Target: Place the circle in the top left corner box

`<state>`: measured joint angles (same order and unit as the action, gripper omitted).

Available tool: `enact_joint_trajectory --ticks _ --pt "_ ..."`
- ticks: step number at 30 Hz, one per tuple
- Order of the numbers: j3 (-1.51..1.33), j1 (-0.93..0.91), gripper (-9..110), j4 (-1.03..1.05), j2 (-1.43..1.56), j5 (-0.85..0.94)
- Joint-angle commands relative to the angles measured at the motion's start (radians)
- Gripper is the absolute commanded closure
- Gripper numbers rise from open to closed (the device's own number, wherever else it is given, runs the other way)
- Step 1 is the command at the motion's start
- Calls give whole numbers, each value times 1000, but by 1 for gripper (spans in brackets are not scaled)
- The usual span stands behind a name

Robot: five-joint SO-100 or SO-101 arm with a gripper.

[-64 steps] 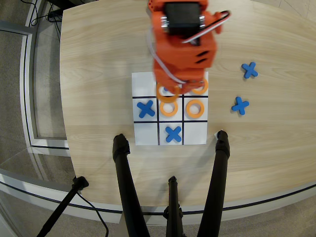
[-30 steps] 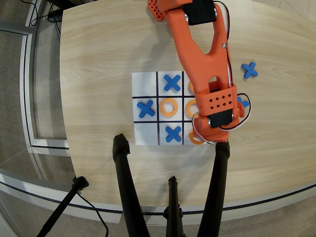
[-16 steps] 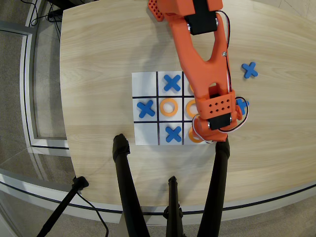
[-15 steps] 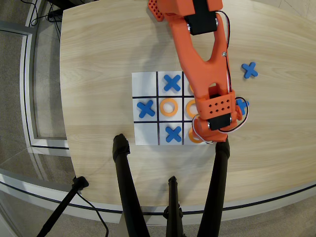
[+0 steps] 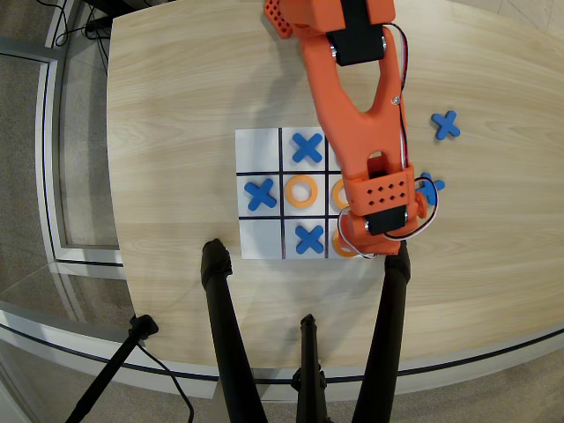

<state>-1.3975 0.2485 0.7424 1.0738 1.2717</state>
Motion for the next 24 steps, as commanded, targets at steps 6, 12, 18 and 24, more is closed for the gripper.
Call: enact_joint_trajectory --ticks 6,12,18,24 --pt "34 -9 102 8 3 8" --pt "28 -5 102 8 3 3" --pt "20 -2 100 8 9 3" --pt "2 0 97 9 26 3"
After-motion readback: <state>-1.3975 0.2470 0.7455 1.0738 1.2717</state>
